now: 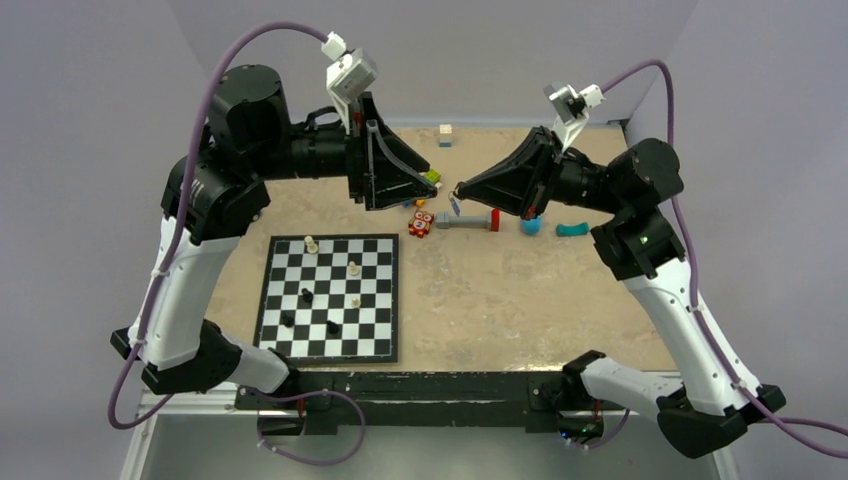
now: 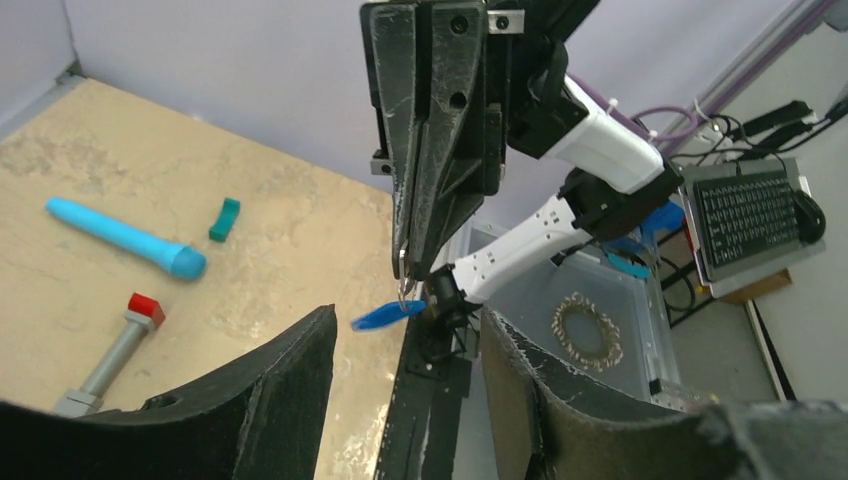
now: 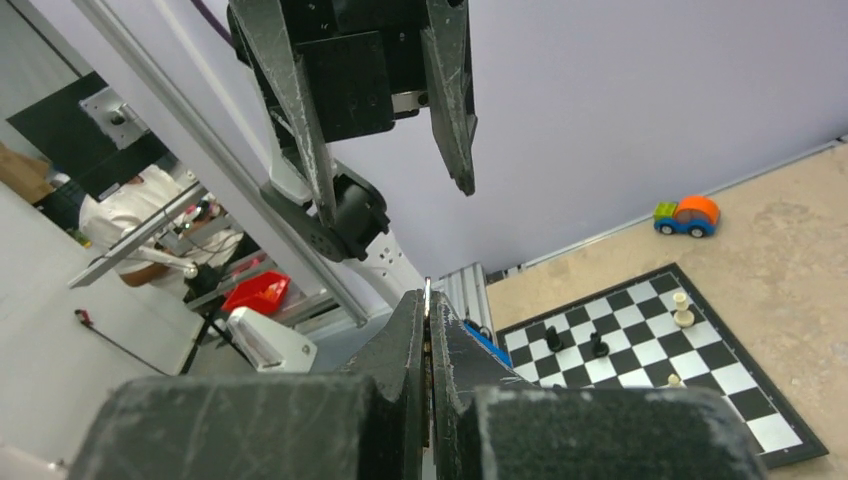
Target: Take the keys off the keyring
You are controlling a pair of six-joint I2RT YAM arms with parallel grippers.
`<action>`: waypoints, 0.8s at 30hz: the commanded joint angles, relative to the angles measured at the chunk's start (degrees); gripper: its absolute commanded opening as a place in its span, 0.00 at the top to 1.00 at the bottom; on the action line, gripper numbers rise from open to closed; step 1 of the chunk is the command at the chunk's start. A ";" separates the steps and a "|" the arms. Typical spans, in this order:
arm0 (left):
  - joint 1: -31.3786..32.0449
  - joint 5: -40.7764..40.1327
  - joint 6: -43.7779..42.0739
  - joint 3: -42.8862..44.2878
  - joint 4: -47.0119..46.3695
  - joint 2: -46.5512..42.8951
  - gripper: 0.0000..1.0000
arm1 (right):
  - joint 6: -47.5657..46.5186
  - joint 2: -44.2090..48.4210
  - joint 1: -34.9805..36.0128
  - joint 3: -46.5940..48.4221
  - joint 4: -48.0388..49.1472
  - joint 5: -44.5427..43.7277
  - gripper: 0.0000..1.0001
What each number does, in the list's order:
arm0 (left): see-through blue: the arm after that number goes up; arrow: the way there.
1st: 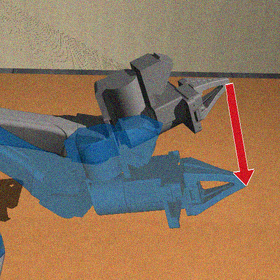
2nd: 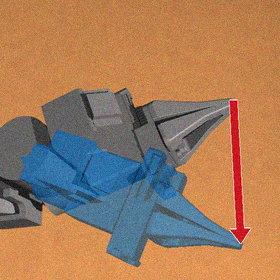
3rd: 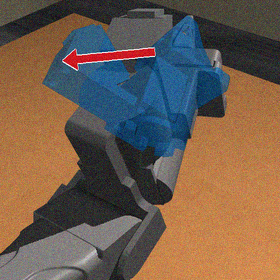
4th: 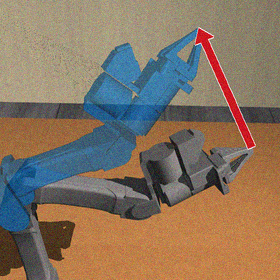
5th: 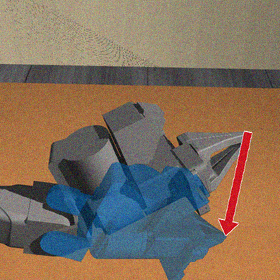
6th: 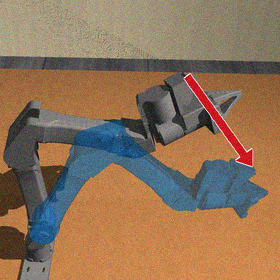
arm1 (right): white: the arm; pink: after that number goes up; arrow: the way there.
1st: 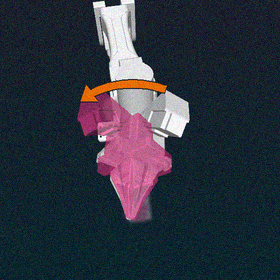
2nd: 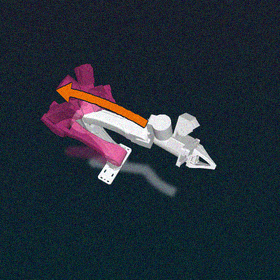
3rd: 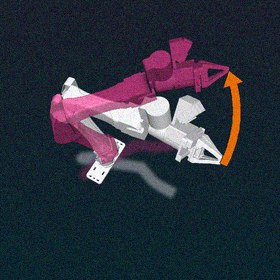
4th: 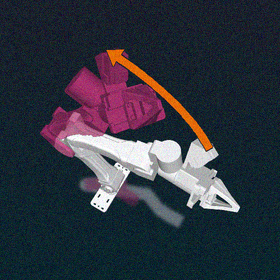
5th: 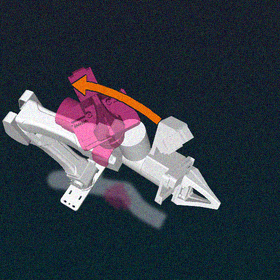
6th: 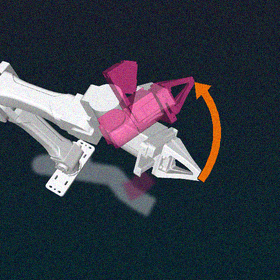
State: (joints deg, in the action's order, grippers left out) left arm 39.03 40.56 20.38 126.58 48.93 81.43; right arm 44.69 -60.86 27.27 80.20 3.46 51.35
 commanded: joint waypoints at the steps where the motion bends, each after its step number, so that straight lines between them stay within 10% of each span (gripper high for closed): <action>1: -0.35 6.27 -2.62 3.12 4.81 1.76 0.43 | -3.55 -0.99 -0.21 3.87 -3.38 6.68 1.00; 24: 1.24 11.62 0.16 -1.54 -0.06 4.63 0.59 | 1.37 -3.04 0.44 3.25 2.65 8.22 1.00</action>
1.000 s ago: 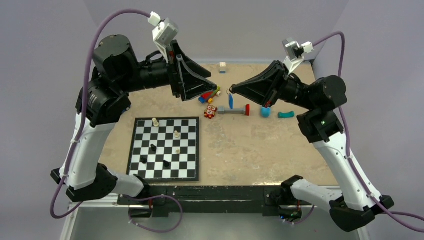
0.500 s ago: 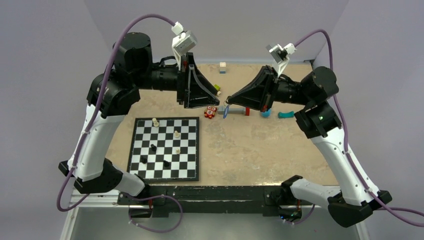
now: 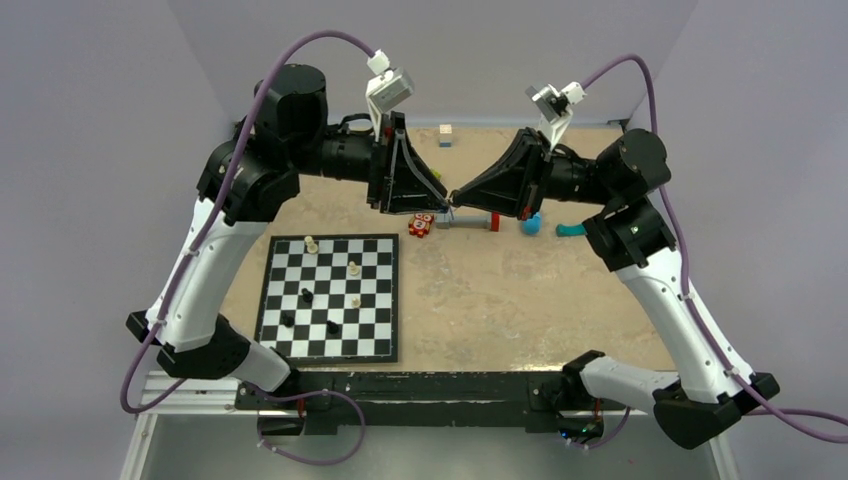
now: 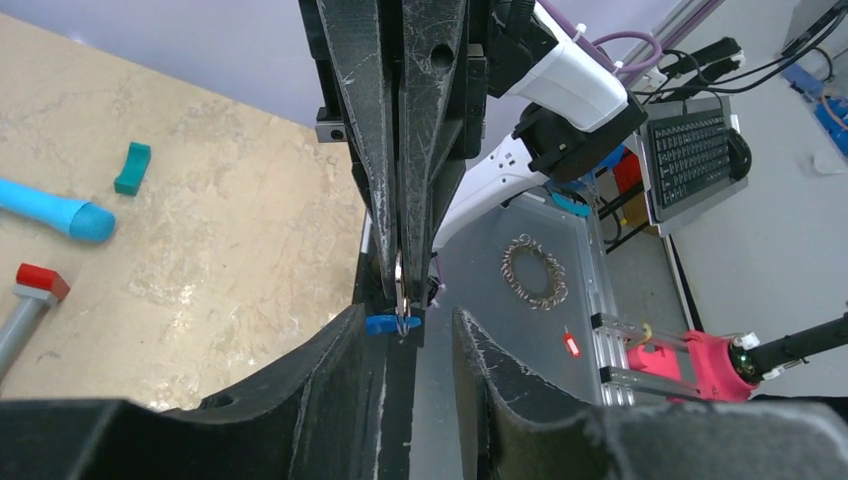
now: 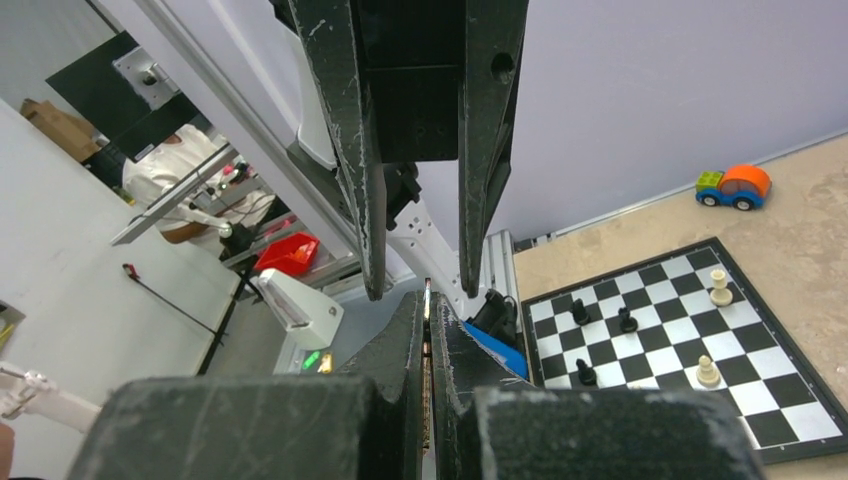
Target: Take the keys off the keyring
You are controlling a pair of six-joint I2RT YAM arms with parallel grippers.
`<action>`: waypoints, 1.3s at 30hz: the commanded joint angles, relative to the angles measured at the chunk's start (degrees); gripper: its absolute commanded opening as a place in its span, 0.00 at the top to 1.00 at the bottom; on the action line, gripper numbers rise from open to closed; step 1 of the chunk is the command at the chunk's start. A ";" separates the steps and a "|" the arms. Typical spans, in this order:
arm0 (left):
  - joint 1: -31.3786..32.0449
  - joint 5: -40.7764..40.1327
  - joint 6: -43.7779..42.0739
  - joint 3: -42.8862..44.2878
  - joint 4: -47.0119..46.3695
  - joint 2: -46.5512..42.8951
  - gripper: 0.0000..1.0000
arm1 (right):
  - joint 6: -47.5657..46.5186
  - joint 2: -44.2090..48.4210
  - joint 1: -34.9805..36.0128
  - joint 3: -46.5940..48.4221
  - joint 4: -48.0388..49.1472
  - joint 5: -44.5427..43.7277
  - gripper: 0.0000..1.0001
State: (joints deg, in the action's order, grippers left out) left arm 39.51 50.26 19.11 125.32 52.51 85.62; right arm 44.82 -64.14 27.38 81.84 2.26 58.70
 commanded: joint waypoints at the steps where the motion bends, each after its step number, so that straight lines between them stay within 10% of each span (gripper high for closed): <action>1: 0.87 2.02 1.51 -0.33 -3.64 0.56 0.61 | 1.24 0.20 0.46 1.58 4.02 0.84 1.00; 7: 0.92 0.83 0.29 0.05 -2.36 0.67 0.99 | 1.52 -0.17 0.64 1.53 4.84 0.41 1.00; 39: 0.93 -18.01 18.31 4.50 -33.98 0.78 1.00 | 18.70 -14.54 0.68 16.05 34.90 -10.88 1.00</action>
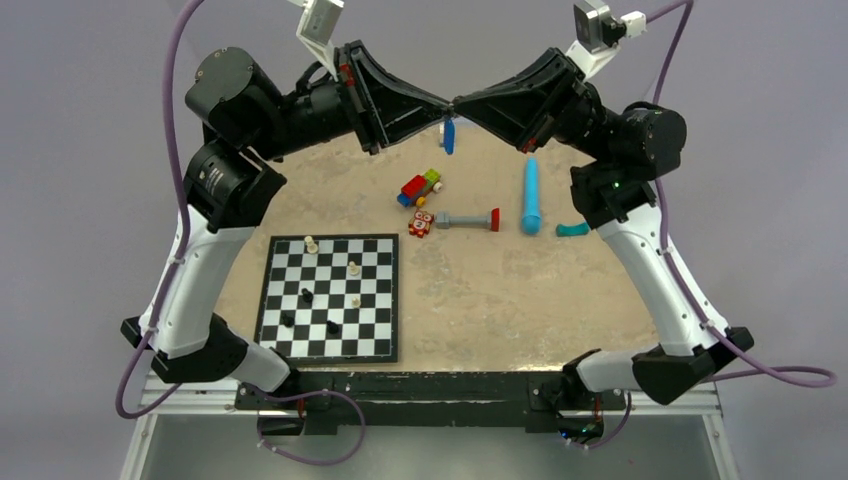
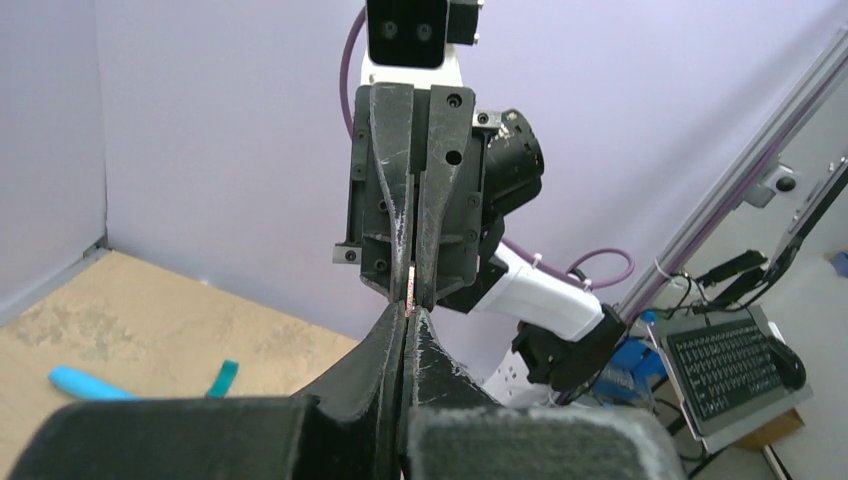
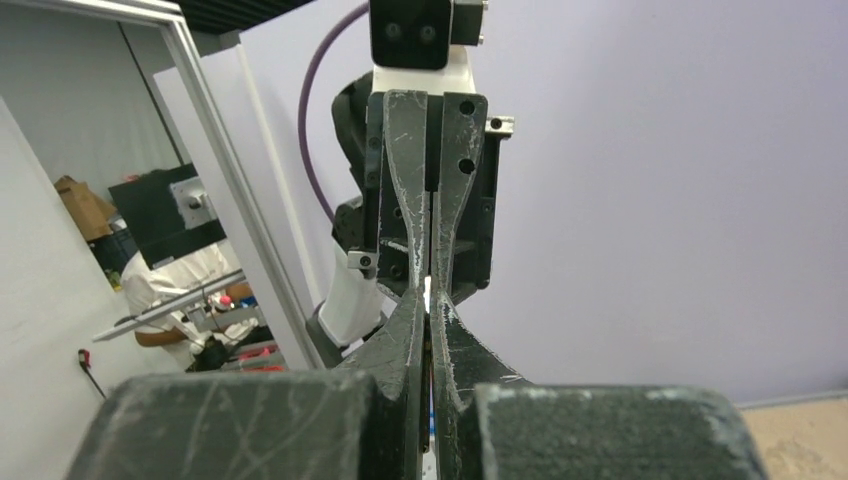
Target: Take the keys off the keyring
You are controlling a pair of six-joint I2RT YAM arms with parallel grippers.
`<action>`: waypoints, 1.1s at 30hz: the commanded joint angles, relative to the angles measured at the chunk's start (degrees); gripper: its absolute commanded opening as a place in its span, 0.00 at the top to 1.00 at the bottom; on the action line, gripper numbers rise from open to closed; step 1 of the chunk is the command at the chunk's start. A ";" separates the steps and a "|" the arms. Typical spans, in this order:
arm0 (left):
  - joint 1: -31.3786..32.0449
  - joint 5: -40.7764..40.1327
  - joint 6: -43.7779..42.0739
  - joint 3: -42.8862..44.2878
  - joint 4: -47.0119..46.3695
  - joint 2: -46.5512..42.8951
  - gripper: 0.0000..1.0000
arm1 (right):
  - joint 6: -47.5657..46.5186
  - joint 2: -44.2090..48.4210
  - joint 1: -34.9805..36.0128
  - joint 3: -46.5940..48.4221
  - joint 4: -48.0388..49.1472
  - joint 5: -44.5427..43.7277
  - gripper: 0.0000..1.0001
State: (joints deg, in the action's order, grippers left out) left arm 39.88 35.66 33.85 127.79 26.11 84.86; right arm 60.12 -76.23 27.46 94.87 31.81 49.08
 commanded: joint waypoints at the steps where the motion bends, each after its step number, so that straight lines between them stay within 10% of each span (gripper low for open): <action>1: 0.55 -4.01 4.05 1.96 -8.62 1.65 1.00 | 3.98 -2.82 0.60 3.43 6.27 -1.54 1.00; 17: 0.55 -10.63 5.02 -2.80 -15.95 -1.21 1.00 | 7.04 -3.15 0.60 2.59 11.00 -3.23 1.00; 23: 0.25 -11.22 0.25 -3.21 -9.24 -3.90 0.37 | 3.27 0.99 0.36 -0.96 7.26 -1.30 1.00; 33: -1.73 -9.62 -9.91 -3.71 6.95 -9.37 0.34 | -4.71 9.16 -0.51 -7.55 -5.75 2.78 1.00</action>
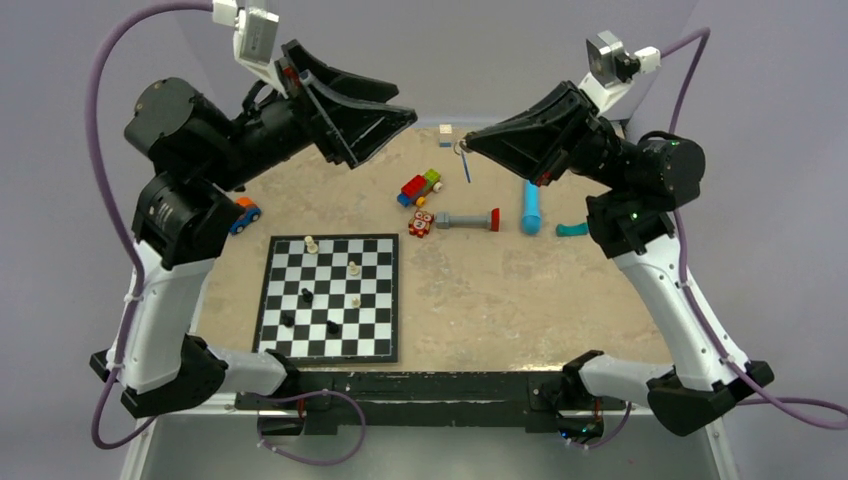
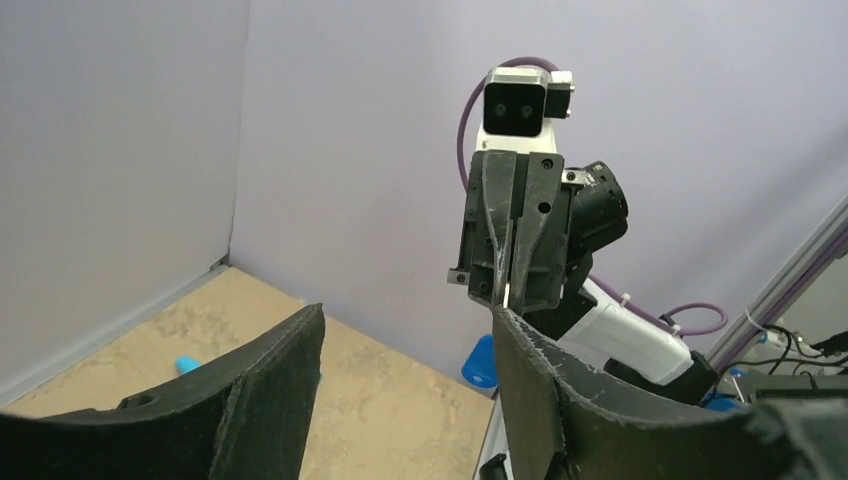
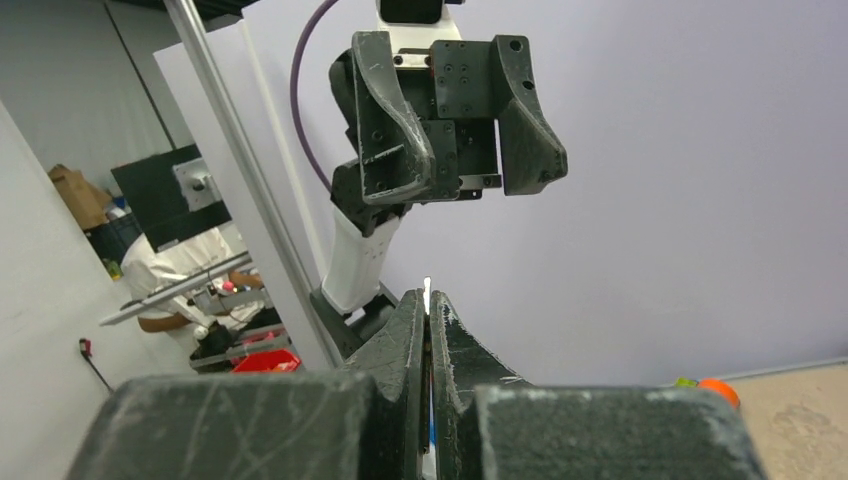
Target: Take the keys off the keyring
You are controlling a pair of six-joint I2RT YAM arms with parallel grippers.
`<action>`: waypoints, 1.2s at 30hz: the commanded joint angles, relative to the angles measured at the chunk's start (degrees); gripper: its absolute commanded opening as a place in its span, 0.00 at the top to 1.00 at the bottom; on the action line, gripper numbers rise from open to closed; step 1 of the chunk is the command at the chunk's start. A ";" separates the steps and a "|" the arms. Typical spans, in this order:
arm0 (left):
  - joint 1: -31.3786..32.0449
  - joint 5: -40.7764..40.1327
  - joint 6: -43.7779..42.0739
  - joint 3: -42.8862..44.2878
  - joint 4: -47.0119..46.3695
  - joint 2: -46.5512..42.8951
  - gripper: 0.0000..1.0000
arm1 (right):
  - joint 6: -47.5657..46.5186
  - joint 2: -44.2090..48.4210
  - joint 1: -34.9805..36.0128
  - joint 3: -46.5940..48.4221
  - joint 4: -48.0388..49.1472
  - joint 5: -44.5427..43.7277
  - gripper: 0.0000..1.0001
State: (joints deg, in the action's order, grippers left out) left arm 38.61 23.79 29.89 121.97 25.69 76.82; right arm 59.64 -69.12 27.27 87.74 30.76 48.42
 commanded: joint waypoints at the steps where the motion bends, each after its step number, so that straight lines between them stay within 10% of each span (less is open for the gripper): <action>1: -0.53 4.24 -6.58 2.97 9.52 -0.93 0.37 | -4.79 2.28 -0.36 -0.23 -6.01 4.39 1.00; 14: -0.09 26.80 -2.46 2.18 12.96 4.01 0.48 | -7.70 1.41 -0.36 2.82 -14.06 12.48 1.00; 36: 2.09 28.89 -1.96 4.42 13.27 8.41 0.70 | -7.09 1.16 -0.24 2.25 -13.55 12.74 1.00</action>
State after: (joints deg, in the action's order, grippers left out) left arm 40.03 51.86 26.76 124.36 40.42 84.66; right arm 52.90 -68.29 27.24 88.38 16.21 60.07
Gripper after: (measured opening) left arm 0.328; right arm 0.013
